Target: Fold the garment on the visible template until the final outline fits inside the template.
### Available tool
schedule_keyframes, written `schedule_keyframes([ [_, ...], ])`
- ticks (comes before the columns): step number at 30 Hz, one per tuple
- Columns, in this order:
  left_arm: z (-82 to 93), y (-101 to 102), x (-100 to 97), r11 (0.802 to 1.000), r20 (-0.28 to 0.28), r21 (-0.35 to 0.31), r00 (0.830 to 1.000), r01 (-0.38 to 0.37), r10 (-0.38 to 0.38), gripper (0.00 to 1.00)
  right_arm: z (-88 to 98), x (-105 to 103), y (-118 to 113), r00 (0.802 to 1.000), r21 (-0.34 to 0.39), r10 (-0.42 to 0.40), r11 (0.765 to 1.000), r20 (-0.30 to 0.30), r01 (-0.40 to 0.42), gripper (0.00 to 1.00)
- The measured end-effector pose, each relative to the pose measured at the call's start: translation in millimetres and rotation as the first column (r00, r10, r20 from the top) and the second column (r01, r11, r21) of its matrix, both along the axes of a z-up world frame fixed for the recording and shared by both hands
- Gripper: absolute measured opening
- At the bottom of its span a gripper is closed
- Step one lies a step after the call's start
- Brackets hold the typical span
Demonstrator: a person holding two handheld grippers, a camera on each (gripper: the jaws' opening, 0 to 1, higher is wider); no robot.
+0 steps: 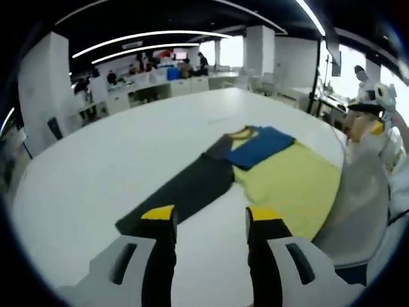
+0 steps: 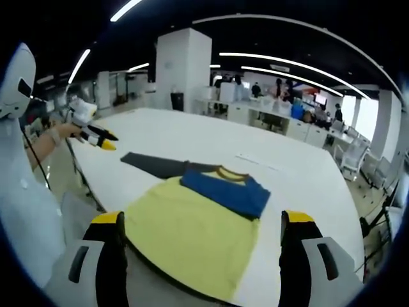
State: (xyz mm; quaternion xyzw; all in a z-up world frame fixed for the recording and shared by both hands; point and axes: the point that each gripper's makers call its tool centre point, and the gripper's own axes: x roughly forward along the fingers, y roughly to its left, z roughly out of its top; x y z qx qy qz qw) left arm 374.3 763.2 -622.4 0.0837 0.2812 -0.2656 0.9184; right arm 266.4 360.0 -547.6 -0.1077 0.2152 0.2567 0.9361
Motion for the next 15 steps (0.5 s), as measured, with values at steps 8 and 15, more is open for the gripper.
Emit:
schedule_keyframes([
  [8,-19.3,27,14.5,0.997,-0.028,0.028,0.997,-0.068,0.068,0.24,-1.1,-2,-1,1.0,0.001,-0.008,1.0,-0.007,0.008,1.0],
  [15,-31.9,52,25.7,0.989,-0.038,0.056,0.99,-0.133,0.136,0.2,-1.0,-1,-1,1.0,0.003,-0.012,1.0,-0.009,0.012,1.0],
])
